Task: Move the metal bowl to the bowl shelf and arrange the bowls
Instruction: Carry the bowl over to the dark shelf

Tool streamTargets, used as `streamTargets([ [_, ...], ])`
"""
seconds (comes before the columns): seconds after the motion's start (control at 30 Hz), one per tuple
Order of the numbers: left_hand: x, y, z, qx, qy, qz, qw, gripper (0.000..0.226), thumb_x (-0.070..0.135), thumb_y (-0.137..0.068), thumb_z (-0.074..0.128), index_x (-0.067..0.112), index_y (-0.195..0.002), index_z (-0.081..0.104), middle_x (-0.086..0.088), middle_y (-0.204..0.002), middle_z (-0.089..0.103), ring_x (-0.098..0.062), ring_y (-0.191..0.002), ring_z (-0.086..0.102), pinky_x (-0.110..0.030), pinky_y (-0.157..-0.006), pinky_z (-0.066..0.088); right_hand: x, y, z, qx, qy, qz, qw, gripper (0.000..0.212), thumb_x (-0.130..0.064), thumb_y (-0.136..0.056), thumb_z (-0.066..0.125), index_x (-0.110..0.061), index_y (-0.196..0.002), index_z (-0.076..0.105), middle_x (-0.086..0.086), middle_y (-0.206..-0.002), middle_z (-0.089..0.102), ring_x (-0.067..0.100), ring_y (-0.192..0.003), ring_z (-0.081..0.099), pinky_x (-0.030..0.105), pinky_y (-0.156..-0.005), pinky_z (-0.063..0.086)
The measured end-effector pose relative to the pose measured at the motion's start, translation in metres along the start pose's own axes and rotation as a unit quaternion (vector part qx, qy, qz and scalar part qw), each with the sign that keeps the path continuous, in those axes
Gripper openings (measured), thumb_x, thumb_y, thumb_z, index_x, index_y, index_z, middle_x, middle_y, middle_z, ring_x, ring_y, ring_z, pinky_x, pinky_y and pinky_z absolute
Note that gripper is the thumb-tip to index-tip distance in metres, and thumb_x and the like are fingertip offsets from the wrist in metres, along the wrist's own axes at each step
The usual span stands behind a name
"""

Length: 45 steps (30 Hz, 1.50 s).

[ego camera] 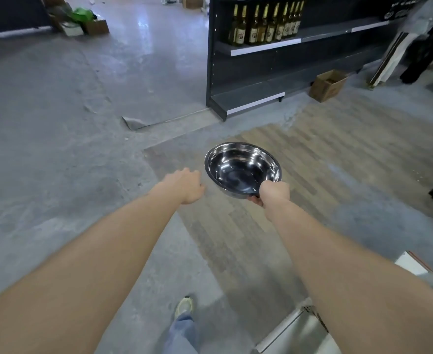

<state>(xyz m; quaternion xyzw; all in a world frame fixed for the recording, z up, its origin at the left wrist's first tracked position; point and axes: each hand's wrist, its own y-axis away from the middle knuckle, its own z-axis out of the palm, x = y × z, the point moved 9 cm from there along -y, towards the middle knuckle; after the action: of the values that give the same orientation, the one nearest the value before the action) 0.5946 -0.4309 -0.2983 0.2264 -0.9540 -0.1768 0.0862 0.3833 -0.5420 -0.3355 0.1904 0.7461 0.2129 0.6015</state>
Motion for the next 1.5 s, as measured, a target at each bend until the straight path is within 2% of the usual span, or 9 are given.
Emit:
streamTargets([
  [0.13,-0.021,-0.066,-0.042,0.018,-0.05,0.022,0.998,0.05,0.041,-0.101,0.034,0.014,-0.143,0.041,-0.016,-0.144,0.044,-0.037,-0.132,0.044,-0.047,-0.108,0.037,-0.039,-0.031,0.038,0.019,-0.022,0.01,1.0,0.054,0.008,-0.082,0.041,-0.003,-0.134,0.047,0.019,-0.12,0.063,0.038,-0.084,0.072,0.022,-0.031,0.046],
  [0.2,-0.028,-0.097,-0.063,0.02,-0.056,0.027,0.998,0.05,0.041,-0.101,0.033,0.015,-0.143,0.041,-0.015,-0.144,0.043,-0.037,-0.132,0.044,-0.047,-0.107,0.037,-0.063,-0.046,0.052,0.024,-0.031,0.001,0.999,0.051,0.008,-0.082,0.042,-0.002,-0.132,0.049,0.019,-0.12,0.063,0.038,-0.087,0.072,0.025,-0.033,0.05],
  [0.37,-0.022,-0.16,-0.093,0.022,-0.058,0.055,0.997,0.05,0.041,-0.102,0.03,0.013,-0.141,0.043,-0.016,-0.141,0.046,-0.037,-0.127,0.048,-0.047,-0.104,0.041,-0.103,-0.084,0.066,0.043,-0.056,-0.003,0.997,0.04,0.006,-0.083,0.044,-0.005,-0.122,0.046,0.019,-0.117,0.063,0.04,-0.086,0.071,0.023,-0.032,0.046],
  [0.63,0.039,-0.259,-0.125,0.014,-0.09,0.115,0.989,0.051,0.042,-0.103,0.026,0.013,-0.142,0.042,-0.015,-0.14,0.048,-0.038,-0.126,0.049,-0.049,-0.103,0.042,-0.15,-0.176,0.058,0.07,-0.081,0.005,0.994,0.045,0.007,-0.085,0.044,0.0,-0.129,0.049,0.021,-0.116,0.064,0.032,-0.06,0.067,0.028,-0.035,0.052],
  [0.8,0.088,-0.338,-0.15,0.016,-0.103,0.13,0.986,0.052,0.043,-0.102,0.027,0.015,-0.145,0.04,-0.014,-0.144,0.046,-0.036,-0.13,0.048,-0.047,-0.103,0.042,-0.195,-0.253,0.04,0.072,-0.096,-0.003,0.993,0.047,0.009,-0.084,0.043,0.001,-0.13,0.048,0.023,-0.117,0.064,0.034,-0.068,0.07,0.033,-0.036,0.055],
  [0.97,0.143,-0.42,-0.187,0.026,-0.1,0.13,0.986,0.048,0.042,-0.102,0.029,0.014,-0.138,0.045,-0.016,-0.141,0.048,-0.037,-0.128,0.049,-0.048,-0.103,0.042,-0.254,-0.335,0.017,0.068,-0.096,-0.012,0.993,0.044,0.009,-0.084,0.042,0.005,-0.127,0.052,0.026,-0.116,0.064,0.04,-0.075,0.07,0.023,-0.032,0.047],
  [1.17,0.201,-0.501,-0.223,0.022,-0.1,0.135,0.986,0.05,0.041,-0.103,0.027,0.015,-0.142,0.043,-0.011,-0.146,0.045,-0.034,-0.131,0.047,-0.047,-0.104,0.041,-0.319,-0.423,0.003,0.057,-0.106,-0.018,0.993,0.042,0.006,-0.083,0.044,0.005,-0.124,0.054,0.025,-0.118,0.063,0.035,-0.068,0.069,0.023,-0.035,0.049],
  [1.37,0.222,-0.588,-0.266,0.029,-0.1,0.113,0.988,0.053,0.041,-0.103,0.028,0.013,-0.148,0.035,-0.012,-0.149,0.04,-0.035,-0.132,0.044,-0.046,-0.103,0.039,-0.379,-0.501,0.009,0.059,-0.086,-0.024,0.994,0.045,0.004,-0.081,0.043,0.004,-0.124,0.055,0.026,-0.118,0.065,0.032,-0.06,0.067,0.021,-0.036,0.049],
  [1.5,0.226,-0.663,-0.285,0.028,-0.1,0.105,0.989,0.053,0.041,-0.103,0.029,0.011,-0.146,0.035,-0.014,-0.145,0.041,-0.035,-0.131,0.044,-0.045,-0.105,0.038,-0.416,-0.555,0.027,0.059,-0.081,-0.023,0.995,0.046,0.002,-0.082,0.042,0.003,-0.126,0.053,0.024,-0.119,0.064,0.038,-0.072,0.072,0.021,-0.035,0.048],
])
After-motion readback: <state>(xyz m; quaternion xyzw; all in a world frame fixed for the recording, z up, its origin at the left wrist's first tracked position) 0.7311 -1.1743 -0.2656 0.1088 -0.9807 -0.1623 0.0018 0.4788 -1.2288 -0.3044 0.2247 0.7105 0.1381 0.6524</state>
